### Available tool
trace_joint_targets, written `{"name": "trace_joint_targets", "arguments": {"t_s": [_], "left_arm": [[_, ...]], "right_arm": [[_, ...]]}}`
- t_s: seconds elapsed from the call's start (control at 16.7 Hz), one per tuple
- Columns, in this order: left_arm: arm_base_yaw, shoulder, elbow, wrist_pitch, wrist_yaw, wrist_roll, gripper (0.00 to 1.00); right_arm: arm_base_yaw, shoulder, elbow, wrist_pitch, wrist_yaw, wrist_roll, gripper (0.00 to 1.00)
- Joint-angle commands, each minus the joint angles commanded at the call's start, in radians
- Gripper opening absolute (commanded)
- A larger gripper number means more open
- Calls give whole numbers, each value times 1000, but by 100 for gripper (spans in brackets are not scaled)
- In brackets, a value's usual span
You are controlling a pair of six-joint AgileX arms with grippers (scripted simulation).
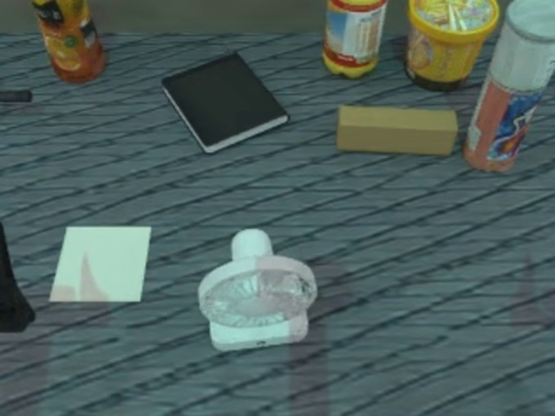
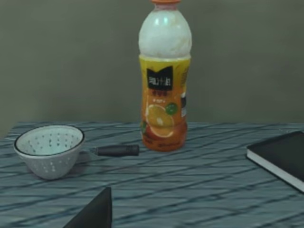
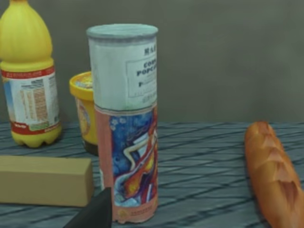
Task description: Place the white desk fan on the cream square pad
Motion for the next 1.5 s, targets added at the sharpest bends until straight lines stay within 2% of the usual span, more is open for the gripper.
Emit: {"name": "trace_joint_targets", "arguments": {"t_s": [0.24,0.48,1.2,1.5], "left_arm": [[-18,31,29,-31,1,15,100],[-108,220,208,-197,1,92,100],[-572,1367,1250,-1069,0,478,100],[-723,1735,1594,-1339,2,603,100]], "right_arm": [[0,0,0,0,0,0,100],[0,0,0,0,0,0,100],[0,0,0,0,0,0,100],[0,0,0,0,0,0,100]]}}
